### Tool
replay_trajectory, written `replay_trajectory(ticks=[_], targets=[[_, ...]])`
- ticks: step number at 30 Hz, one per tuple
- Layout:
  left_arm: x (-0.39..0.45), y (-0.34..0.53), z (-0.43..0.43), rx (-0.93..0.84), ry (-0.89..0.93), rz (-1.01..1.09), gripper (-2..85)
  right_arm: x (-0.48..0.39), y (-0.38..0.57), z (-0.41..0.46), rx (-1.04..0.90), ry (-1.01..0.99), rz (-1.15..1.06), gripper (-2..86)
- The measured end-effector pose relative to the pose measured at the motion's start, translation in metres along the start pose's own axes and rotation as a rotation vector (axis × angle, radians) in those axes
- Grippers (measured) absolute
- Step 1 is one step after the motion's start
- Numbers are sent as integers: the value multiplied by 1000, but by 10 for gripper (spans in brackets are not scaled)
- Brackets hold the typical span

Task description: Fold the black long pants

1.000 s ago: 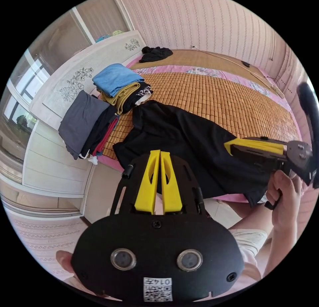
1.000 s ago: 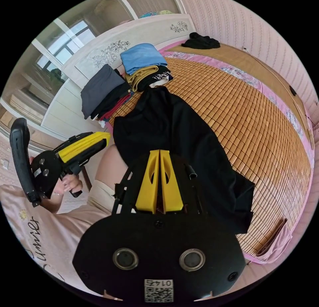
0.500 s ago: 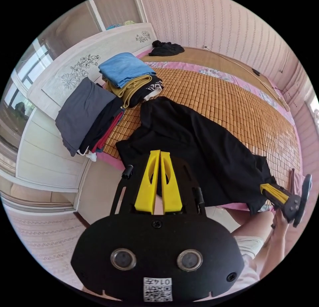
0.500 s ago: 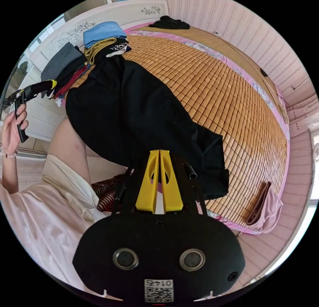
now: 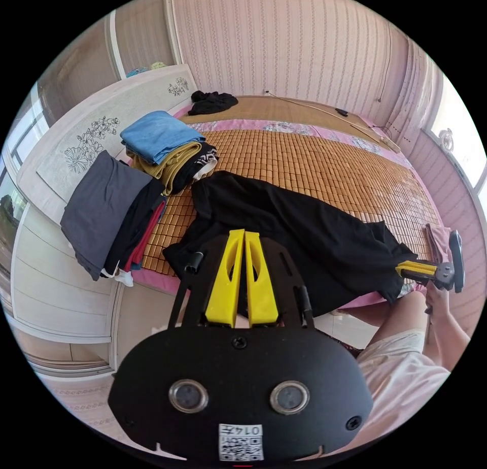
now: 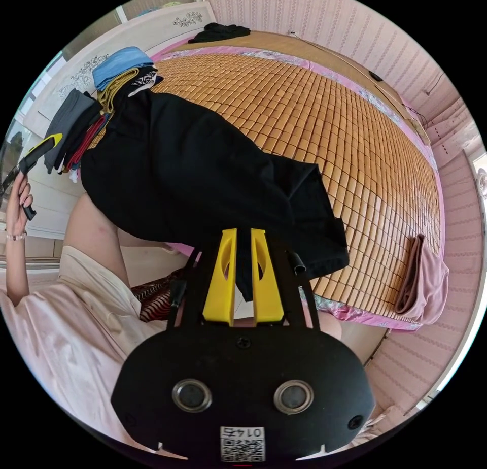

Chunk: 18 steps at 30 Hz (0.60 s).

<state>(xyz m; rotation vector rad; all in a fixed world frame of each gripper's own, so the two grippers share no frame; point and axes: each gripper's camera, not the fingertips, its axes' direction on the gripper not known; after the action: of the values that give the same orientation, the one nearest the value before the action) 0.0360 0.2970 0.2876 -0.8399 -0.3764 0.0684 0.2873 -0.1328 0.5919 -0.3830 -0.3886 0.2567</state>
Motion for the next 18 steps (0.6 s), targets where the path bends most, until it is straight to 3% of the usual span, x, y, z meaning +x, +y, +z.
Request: replay_trajectory(ticks=[8,18], targets=[[-46,-9,1,33,9,-4,4,46,15,-5,-71,-14,58,138],[-157,-11,31,9,122,-139,148,90,25,8,-179,-25,142,180]])
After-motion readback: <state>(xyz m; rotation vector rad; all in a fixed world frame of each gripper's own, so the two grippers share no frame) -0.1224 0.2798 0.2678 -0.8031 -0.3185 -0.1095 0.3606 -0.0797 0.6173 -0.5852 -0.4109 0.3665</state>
